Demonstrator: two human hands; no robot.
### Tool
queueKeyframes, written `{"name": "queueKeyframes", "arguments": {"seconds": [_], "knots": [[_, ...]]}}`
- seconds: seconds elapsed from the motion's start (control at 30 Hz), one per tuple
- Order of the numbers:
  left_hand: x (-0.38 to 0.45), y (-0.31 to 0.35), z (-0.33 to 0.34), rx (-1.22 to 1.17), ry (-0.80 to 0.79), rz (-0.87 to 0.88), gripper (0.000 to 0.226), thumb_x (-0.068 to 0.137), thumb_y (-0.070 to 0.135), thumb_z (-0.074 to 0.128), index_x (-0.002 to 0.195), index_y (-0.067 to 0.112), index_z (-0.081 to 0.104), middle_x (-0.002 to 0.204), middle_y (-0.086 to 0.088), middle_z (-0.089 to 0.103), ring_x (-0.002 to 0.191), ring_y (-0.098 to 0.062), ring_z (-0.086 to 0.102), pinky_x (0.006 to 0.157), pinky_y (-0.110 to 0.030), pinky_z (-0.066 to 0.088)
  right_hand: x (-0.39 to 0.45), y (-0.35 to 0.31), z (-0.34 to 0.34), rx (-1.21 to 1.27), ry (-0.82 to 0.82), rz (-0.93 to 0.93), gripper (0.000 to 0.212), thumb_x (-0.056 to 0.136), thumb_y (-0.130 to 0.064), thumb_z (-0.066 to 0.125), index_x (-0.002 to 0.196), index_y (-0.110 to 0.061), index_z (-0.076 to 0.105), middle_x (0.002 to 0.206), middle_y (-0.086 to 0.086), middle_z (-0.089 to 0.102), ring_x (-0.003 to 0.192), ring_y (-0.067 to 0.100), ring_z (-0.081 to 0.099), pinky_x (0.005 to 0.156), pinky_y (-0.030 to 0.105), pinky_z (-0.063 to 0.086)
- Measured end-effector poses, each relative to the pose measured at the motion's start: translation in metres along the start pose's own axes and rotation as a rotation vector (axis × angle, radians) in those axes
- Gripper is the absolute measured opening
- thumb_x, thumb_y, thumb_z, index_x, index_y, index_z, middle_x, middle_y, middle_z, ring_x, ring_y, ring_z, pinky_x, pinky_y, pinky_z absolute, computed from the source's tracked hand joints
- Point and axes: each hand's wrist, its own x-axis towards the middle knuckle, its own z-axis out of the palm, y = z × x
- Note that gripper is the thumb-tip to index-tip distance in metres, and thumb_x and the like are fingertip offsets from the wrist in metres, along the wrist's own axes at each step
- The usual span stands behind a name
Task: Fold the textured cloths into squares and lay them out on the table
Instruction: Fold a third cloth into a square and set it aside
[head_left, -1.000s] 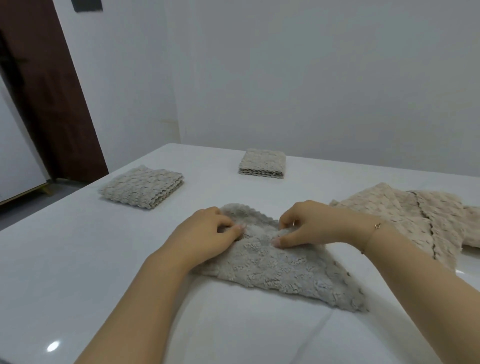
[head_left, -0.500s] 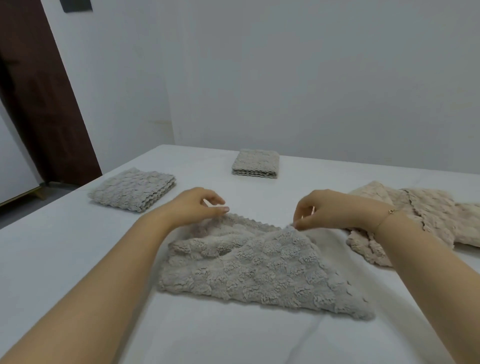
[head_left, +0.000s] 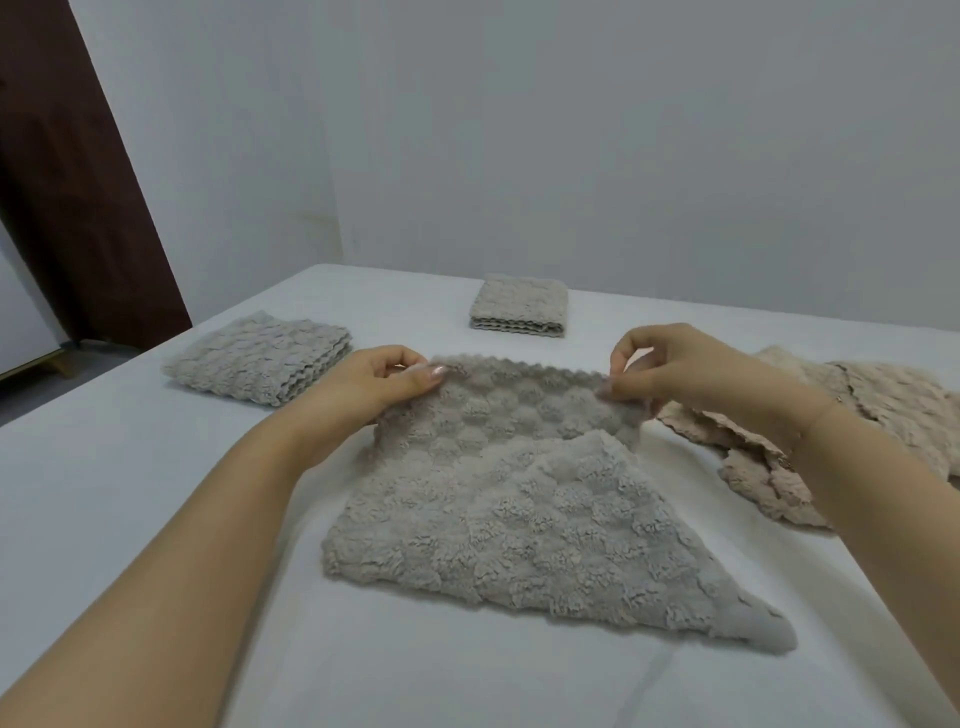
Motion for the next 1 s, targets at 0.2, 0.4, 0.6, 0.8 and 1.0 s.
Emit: {"name": "queueKeyframes", "arguments": {"seconds": [0.2, 0.4, 0.6, 0.8, 1.0], "knots": [[0.008, -0.004, -0.006, -0.175, 0.245, 0.003, 0.023, 0.080, 0.029, 0.073, 0.096, 0.016, 0.063, 0.085, -0.004, 0.064, 0.065, -0.011, 0.057, 0.061, -0.020, 0.045, 0.028, -0.005, 0.008, 0.176, 0.179, -0.085, 0.029, 0.077, -0.018, 0.077, 0.101, -0.009, 0.065, 0.076, 0.010, 0.069, 0.063, 0.012, 0.061, 0.066, 0.029, 0.053], [0.017, -0.023, -0.004, -0.085, 0.412, -0.002, 0.025, 0.081, 0.022, 0.073, 0.103, 0.014, 0.062, 0.092, -0.001, 0.064, 0.071, -0.011, 0.058, 0.056, -0.019, 0.041, 0.069, -0.001, 0.028, 0.181, 0.156, -0.031, 0.020, 0.083, -0.018, 0.072, 0.096, -0.003, 0.072, 0.082, 0.008, 0.065, 0.072, 0.015, 0.059, 0.058, 0.017, 0.049], [0.020, -0.035, -0.002, 0.337, 0.460, 0.086, 0.019, 0.084, 0.018, 0.070, 0.101, 0.016, 0.062, 0.093, 0.004, 0.060, 0.084, -0.012, 0.053, 0.062, -0.016, 0.037, 0.076, 0.011, 0.030, -0.131, -0.169, 0.051, 0.039, 0.084, -0.047, 0.064, 0.093, -0.010, 0.073, 0.087, -0.003, 0.065, 0.075, 0.007, 0.055, 0.068, 0.018, 0.044], [0.022, -0.038, 0.000, 0.439, 0.445, 0.096, 0.010, 0.084, 0.018, 0.069, 0.092, 0.016, 0.064, 0.088, 0.001, 0.063, 0.082, -0.017, 0.056, 0.060, -0.023, 0.038, 0.064, 0.001, -0.002, -0.112, -0.446, 0.032, 0.028, 0.086, -0.022, 0.065, 0.112, -0.010, 0.066, 0.118, -0.001, 0.067, 0.112, 0.007, 0.059, 0.093, 0.018, 0.036], [0.022, -0.038, -0.001, 0.403, 0.466, 0.085, 0.011, 0.084, 0.017, 0.069, 0.091, 0.016, 0.062, 0.090, -0.001, 0.063, 0.085, -0.018, 0.055, 0.059, -0.023, 0.035, 0.064, -0.024, -0.019, -0.101, -0.427, 0.028, 0.019, 0.083, -0.010, 0.069, 0.085, 0.006, 0.060, 0.077, 0.009, 0.063, 0.076, 0.009, 0.064, 0.075, 0.015, 0.049]]}}
